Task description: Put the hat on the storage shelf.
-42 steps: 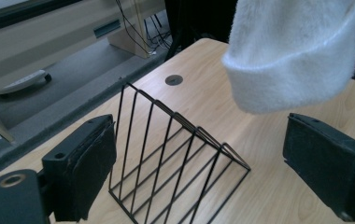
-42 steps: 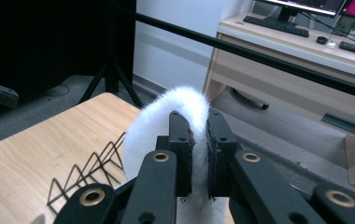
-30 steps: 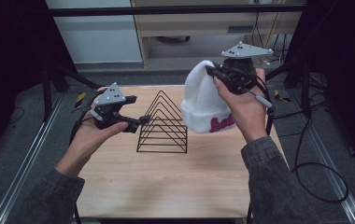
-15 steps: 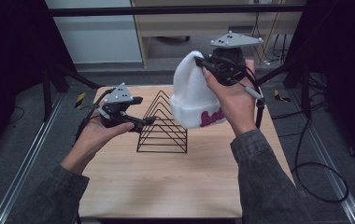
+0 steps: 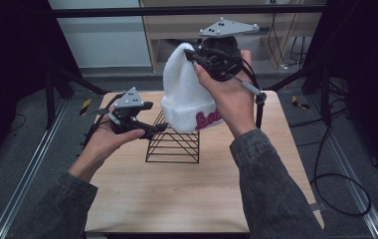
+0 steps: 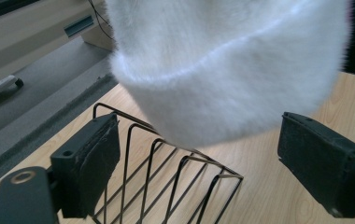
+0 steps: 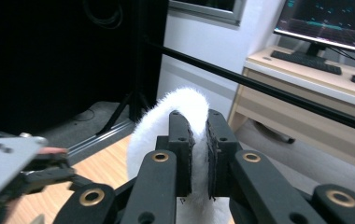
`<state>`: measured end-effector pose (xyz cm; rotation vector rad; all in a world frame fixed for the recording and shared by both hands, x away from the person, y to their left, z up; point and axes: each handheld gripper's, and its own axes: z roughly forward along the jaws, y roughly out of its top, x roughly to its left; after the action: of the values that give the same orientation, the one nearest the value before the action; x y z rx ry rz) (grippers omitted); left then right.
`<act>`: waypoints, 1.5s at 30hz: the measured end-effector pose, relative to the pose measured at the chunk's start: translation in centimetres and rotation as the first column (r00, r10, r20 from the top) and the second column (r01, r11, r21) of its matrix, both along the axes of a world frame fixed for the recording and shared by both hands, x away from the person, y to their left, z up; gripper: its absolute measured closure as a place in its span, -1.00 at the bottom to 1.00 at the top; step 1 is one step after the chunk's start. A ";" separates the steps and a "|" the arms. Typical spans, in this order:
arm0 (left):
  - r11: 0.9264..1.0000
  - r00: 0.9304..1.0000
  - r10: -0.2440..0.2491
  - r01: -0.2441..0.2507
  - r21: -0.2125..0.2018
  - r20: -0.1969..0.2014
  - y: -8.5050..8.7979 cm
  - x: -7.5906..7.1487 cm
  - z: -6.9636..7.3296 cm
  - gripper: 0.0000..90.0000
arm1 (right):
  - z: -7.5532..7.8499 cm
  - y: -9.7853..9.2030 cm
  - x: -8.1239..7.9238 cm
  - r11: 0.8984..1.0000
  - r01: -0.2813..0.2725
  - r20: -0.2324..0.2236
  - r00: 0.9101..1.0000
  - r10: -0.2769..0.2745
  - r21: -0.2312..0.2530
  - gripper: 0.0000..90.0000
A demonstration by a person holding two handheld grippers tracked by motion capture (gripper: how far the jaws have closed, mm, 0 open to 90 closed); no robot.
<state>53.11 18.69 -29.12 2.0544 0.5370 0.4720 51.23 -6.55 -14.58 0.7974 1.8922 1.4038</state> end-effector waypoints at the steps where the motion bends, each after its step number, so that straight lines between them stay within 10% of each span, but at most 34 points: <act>1: 1.000 1.000 0.005 -0.005 -0.014 -0.001 0.0 0.1 -0.1 -0.75 | 0.1 0.3 -0.1 1.000 -0.010 0.003 1.000 0.010 -0.001 0.84; 7: 0.994 0.996 -0.048 0.041 -0.097 -0.069 0.6 1.1 -0.6 -0.74 | 0.5 1.7 -0.9 0.999 -0.051 0.013 0.999 0.051 -0.008 0.84; 14: 0.993 0.995 -0.070 0.062 -0.104 -0.078 0.7 1.4 -0.7 0.68 | 0.1 1.8 -0.9 0.998 -0.054 0.012 0.998 0.054 -0.023 0.84; 16: 0.993 0.994 -0.080 0.073 -0.094 -0.076 0.4 1.3 -0.7 0.83 | 0.0 1.5 -0.7 0.999 -0.048 0.009 0.999 0.048 -0.017 0.84; 27: 0.995 0.995 0.096 -0.096 -0.025 0.021 1.5 0.5 0.4 0.87 | -1.8 -0.6 1.3 0.998 0.040 -0.016 0.999 -0.041 -0.042 0.84; 45: 0.984 0.984 0.180 -0.180 0.015 0.003 3.9 1.2 -0.3 0.88 | -4.8 0.9 4.9 0.992 0.077 -0.094 0.992 -0.086 -0.101 0.83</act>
<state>54.34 22.55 -29.39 2.0289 0.7239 0.5857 56.11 -5.70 -19.35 0.9004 1.9633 1.2335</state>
